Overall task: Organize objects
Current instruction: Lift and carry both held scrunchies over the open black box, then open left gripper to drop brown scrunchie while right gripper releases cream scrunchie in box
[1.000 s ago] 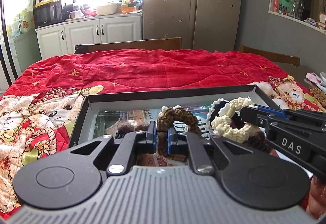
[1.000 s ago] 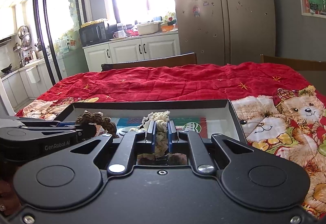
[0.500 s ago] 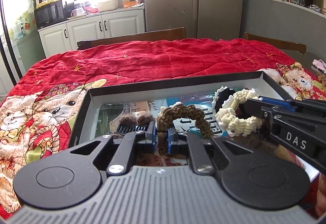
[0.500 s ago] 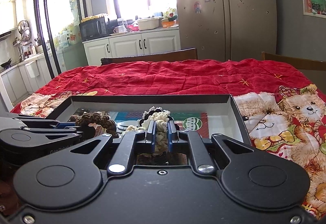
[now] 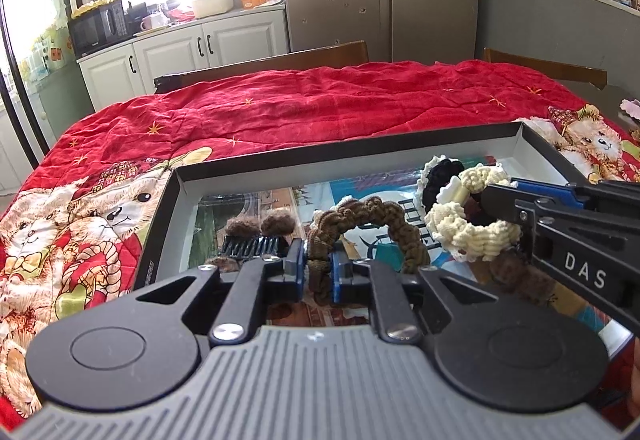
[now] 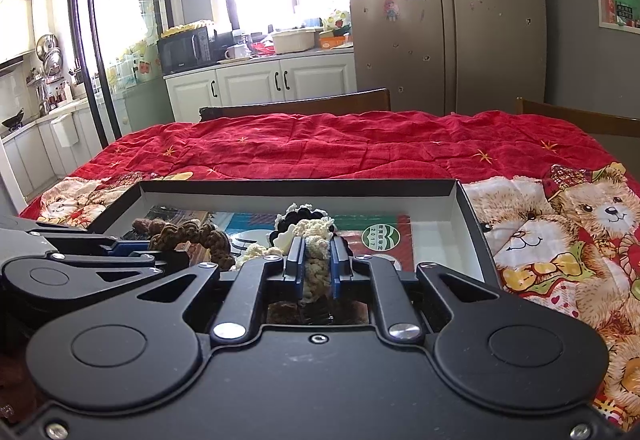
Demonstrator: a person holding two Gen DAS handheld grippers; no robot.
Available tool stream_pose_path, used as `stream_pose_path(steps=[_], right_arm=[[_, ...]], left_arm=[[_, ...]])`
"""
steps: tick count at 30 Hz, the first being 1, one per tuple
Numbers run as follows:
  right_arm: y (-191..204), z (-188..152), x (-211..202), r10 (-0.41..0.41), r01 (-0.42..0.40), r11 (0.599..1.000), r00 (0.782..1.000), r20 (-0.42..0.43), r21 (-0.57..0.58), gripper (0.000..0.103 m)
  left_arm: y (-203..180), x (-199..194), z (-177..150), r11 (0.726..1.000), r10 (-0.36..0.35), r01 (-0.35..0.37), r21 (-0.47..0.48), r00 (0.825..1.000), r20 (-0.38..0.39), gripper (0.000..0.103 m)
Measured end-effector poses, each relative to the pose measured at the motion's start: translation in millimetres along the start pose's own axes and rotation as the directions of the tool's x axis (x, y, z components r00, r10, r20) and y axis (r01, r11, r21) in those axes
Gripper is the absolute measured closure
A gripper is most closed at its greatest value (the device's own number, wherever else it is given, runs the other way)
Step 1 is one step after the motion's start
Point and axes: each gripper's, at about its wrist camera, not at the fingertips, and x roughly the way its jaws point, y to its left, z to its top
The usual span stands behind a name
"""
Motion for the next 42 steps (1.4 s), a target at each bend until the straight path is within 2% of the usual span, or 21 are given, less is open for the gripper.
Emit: stream_pose_path(steps=[6,13,15,19,22,28,33,42], right_arm=[[0,-1,2,0.003,-0.003,1.000,1.000,-0.009,-0.004,0.087],[0,-1,3,0.000,0.000,1.000,1.000,-0.009,-0.005,0.086],[0,-1,2,-0.001,0.001,1.000,1.000,-0.009,-0.005,0.086],[0,-1,1,-0.005,0.005,1.000,1.000,-0.003,-0.003,0.086],[0,-1,1,-0.008,0.008,1.000,1.000,-0.001,0.001,0.082],[0,-1,-2,-0.019,0.019,1.000,1.000,0.012,-0.004,0.067],[1,0,-5,-0.022,0.022,1.000,1.000,0.020,-0.007,0.061],[5,3,-15,-0.026,0.027,0.999,0.999,0.045,-0.019,0.056]], left_arm=[[0,1,-1,1.000,0.001,-0.001,0.003,1.000,-0.005,0.074],[0,1,0,1.000,0.002,-0.002,0.001,1.000,-0.007,0.072],[0,1,0,1.000,0.004,-0.004,-0.002,1.000,-0.009,0.064],[1,0,0,1.000,0.003,-0.003,-0.008,1.000,-0.009,0.063],[1,0,0,1.000,0.001,-0.001,-0.009,1.000,-0.009,0.062],[1,-3,1,1.000,-0.003,0.003,-0.009,1.000,-0.004,0.055],[1,-6,0,1.000,-0.004,0.004,-0.010,1.000,-0.002,0.046],[1,-20,2,1.000,-0.007,0.007,-0.015,0.999,0.032,0.036]])
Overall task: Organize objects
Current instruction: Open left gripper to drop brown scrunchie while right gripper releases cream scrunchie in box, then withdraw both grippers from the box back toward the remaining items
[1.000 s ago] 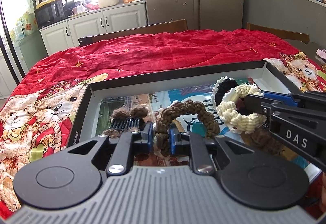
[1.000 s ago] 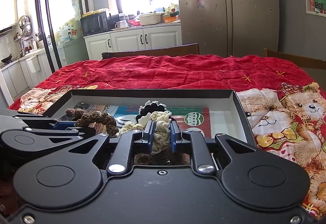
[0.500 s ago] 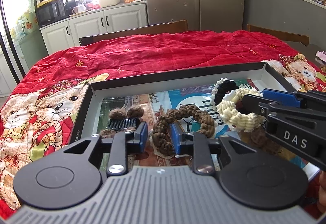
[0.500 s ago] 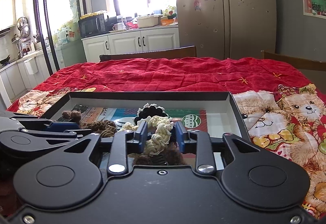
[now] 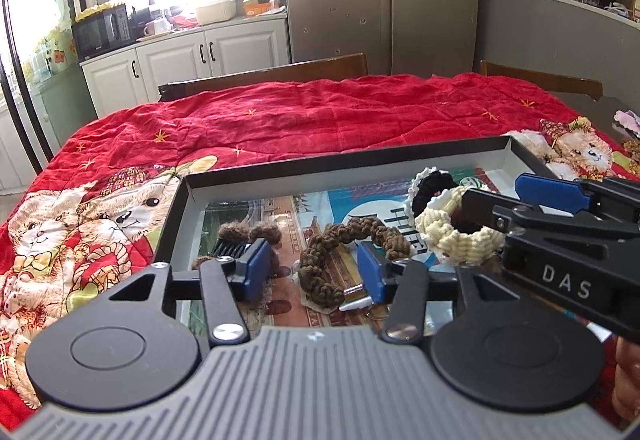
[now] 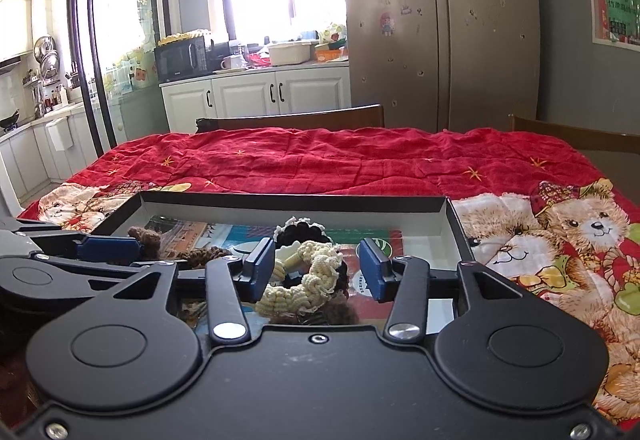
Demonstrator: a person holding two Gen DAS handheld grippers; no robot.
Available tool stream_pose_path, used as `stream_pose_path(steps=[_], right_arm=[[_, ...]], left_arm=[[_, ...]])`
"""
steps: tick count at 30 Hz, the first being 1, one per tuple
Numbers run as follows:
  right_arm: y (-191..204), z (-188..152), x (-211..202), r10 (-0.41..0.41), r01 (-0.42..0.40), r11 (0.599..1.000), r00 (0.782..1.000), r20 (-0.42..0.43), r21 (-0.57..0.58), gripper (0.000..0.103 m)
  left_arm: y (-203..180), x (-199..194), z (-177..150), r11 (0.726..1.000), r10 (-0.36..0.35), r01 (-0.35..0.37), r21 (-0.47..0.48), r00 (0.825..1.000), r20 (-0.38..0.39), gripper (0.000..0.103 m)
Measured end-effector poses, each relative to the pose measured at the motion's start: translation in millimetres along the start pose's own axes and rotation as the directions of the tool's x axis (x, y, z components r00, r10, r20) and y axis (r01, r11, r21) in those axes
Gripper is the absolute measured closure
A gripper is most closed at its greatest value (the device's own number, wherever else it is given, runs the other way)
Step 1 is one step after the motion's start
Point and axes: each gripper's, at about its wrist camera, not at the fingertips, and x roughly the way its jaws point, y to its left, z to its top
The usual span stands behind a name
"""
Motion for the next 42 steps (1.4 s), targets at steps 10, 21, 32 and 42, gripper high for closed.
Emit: stream_pose_path(steps=[10,21,32,42], right_arm=[[6,5,-13,-0.003,0.004,1.000,1.000,0.019,-0.021,0.053],[10,10,-38,-0.006,0.008,0.999,0.999,0.038,-0.047,0.052],[15,13,-65,0.004,0.000,0.998,0.998,0.056,-0.070,0.051],[19,9,-90,0.023,-0.017,0.994,0.998,0.056,-0.105,0.051]], left_arm=[[4,-11,2,1.000,0.009,-0.008,-0.008,1.000,0.021,0.029],[6,-39,6,1.000,0.003,-0.002,-0.007,0.998,0.070,0.024],[12,-65,4,1.000,0.022,-0.022,-0.005,0.994,0.103,0.021],[16,-92,1,0.999,0.034,-0.035,0.002,0.989,0.142,0.017]])
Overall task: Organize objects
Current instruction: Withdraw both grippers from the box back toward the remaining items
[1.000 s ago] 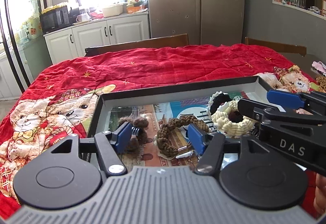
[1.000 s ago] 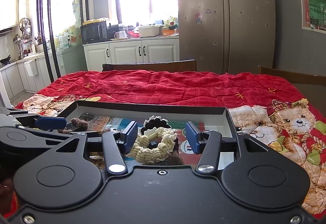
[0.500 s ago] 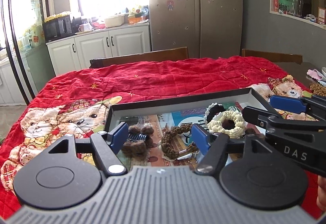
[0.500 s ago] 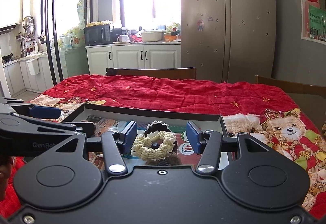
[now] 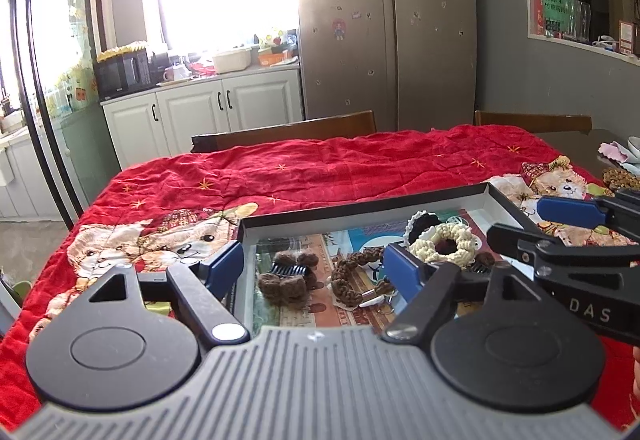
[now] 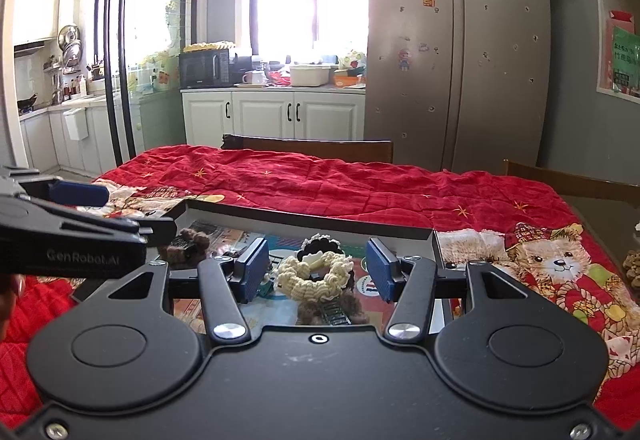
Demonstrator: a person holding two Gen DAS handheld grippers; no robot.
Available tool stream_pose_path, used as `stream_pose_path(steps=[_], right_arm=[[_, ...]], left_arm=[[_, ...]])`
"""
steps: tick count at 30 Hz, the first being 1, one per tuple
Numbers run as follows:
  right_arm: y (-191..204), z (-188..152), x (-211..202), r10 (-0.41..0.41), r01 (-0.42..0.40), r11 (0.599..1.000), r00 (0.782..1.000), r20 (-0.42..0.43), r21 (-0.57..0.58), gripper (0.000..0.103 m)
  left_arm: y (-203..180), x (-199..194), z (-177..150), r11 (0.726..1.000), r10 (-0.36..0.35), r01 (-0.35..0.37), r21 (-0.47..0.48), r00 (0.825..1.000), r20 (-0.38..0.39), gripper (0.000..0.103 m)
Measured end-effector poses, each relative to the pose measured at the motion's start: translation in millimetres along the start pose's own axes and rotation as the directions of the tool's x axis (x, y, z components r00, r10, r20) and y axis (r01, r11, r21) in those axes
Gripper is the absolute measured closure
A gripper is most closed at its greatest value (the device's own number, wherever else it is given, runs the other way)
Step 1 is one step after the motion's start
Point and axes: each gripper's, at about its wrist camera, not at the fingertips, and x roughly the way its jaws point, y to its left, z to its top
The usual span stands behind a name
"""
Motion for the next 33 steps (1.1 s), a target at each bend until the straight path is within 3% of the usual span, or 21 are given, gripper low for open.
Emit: stream_pose_path(steps=[19,33], right_arm=[[28,-17,-62,0.063,-0.061,0.992,0.998,0.008,-0.109,0.047],[32,-33,-103,0.081,-0.076,0.992,0.995,0.050,-0.096,0.041]], left_arm=[[21,-44,-18,1.000,0.003,-0.003,0.009,1.000,0.022,0.015],[39,-72,-50,1.000,-0.012,0.012,-0.007,0.999,0.031,0.013]])
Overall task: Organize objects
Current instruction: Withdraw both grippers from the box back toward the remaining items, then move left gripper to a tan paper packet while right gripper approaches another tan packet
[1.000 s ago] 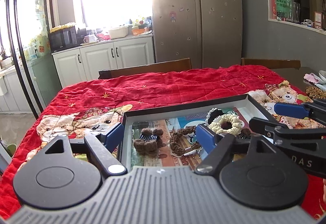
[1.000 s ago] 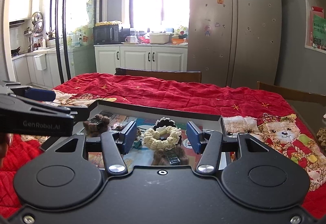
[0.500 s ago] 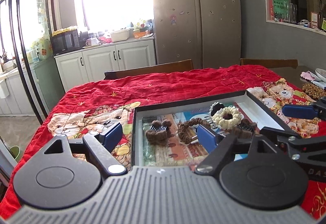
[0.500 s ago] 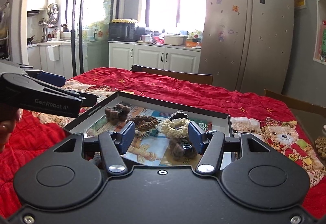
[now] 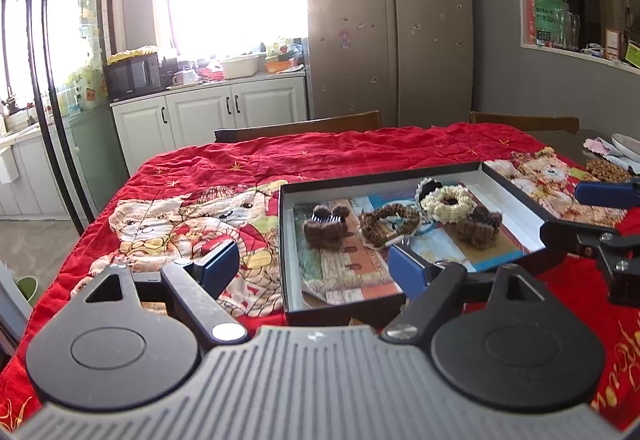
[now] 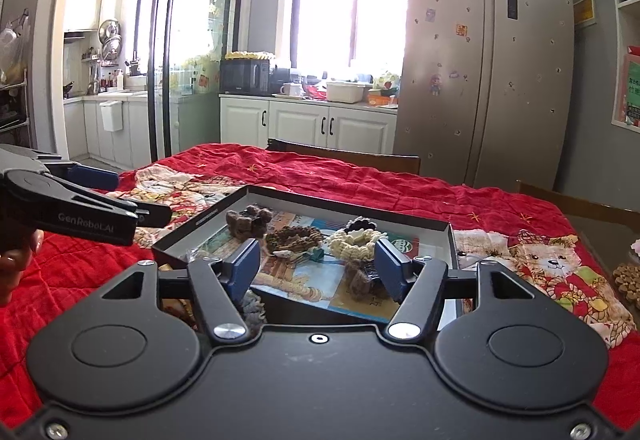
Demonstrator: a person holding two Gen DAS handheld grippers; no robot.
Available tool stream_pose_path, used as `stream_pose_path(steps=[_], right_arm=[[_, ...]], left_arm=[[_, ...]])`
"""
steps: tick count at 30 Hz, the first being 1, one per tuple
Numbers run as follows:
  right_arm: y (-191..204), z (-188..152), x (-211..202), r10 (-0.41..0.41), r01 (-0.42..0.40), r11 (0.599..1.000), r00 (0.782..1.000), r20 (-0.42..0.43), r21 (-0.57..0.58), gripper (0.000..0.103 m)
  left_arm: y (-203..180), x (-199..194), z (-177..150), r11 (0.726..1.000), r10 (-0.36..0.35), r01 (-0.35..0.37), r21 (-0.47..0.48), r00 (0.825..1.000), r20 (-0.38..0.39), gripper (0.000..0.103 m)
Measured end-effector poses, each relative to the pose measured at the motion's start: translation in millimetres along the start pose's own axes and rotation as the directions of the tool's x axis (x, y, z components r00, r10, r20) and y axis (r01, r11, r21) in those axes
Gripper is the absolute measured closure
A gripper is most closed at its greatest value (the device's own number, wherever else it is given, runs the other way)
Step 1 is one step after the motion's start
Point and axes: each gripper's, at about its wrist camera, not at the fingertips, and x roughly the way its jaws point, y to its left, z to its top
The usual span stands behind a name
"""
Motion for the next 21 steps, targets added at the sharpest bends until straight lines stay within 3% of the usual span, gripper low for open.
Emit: stream_pose_path(steps=[8,21], right_arm=[[24,-18,-3,0.025,-0.025,0.999,1.000,-0.020,-0.030,0.041],[38,-55,31,0.022,-0.026,0.999,0.996,-0.092,-0.044,0.039]], left_arm=[[1,5,-22,0.999,-0.029,0.029,0.022,0.999,-0.032,0.009],[-2,20,-55,0.993,-0.107,0.109,0.035,0.993,-0.057,0.009]])
